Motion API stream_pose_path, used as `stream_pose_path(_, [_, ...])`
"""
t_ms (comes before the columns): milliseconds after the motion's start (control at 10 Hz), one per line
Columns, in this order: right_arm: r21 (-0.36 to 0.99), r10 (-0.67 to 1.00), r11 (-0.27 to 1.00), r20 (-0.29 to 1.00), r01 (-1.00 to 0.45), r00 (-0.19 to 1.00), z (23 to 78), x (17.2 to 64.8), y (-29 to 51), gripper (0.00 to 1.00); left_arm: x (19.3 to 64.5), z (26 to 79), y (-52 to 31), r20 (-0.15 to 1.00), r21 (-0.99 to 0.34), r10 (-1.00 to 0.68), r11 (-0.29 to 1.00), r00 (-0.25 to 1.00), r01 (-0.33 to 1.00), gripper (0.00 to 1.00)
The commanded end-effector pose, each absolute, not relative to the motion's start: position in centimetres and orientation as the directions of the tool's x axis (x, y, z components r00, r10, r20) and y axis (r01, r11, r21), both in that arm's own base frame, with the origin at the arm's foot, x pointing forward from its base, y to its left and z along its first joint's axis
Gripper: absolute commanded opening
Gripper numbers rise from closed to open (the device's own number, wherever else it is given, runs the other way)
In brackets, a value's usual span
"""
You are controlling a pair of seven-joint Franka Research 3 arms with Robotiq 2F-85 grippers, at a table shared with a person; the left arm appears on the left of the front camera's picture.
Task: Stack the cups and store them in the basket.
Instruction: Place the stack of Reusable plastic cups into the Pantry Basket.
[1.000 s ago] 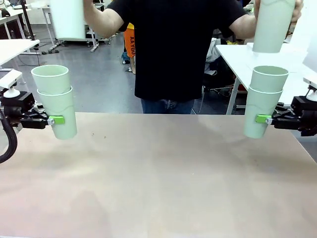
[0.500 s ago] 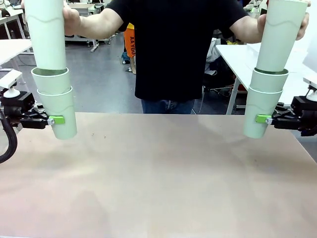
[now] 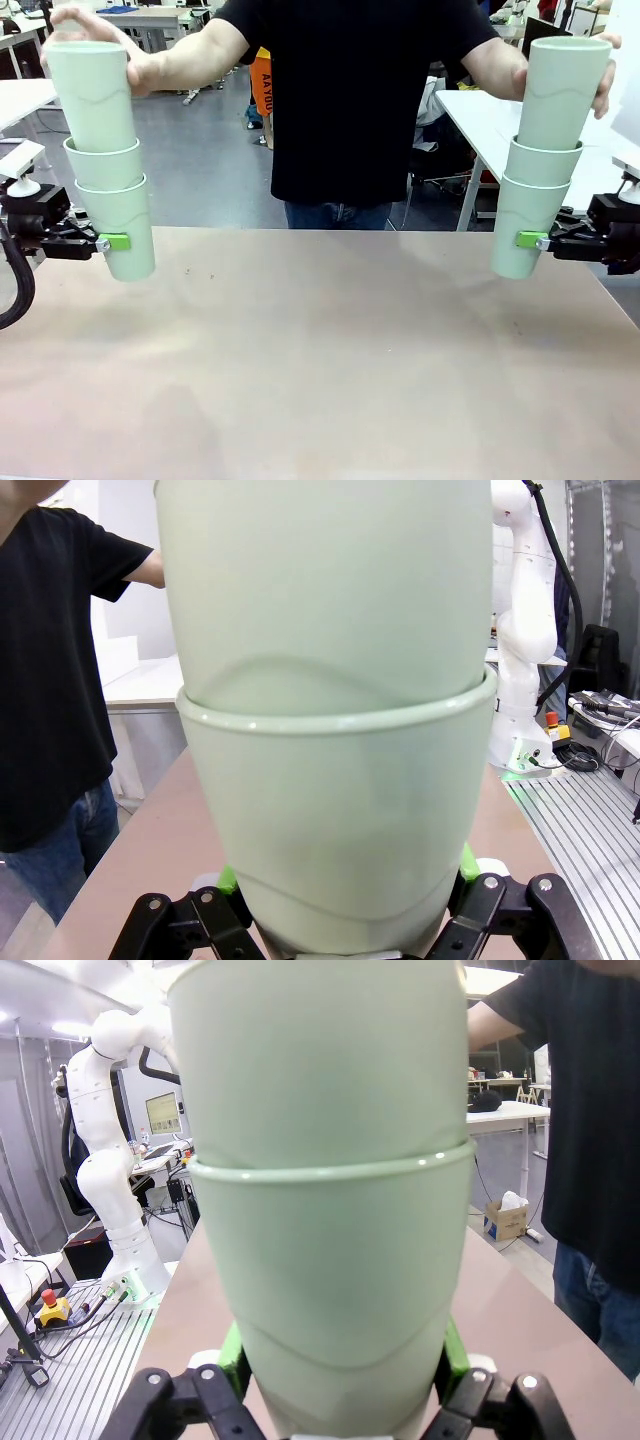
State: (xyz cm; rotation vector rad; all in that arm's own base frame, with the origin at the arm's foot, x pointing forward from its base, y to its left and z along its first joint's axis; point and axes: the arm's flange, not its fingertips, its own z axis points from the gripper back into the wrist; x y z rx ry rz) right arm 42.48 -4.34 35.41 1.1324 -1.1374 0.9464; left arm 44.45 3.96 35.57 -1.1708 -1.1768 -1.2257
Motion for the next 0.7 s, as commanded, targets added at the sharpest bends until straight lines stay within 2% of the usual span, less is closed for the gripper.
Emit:
stream_pose_path(0, [0.173, 0.014, 0.188, 0.984, -0.967, 0.179, 35.85, 42.72, -4.25, 0.86, 44.39, 35.81, 3.97, 0.999, 0.007, -0.043, 0.008, -0.007, 1.0, 0.85])
stream_pose_path(600, [0.173, 0.014, 0.188, 0.984, -0.967, 0.179, 35.85, 42.72, -4.25, 0.86, 44.39, 35.81, 3.97, 0.999, 0.007, -0.043, 0.008, -0.007, 1.0, 0.85])
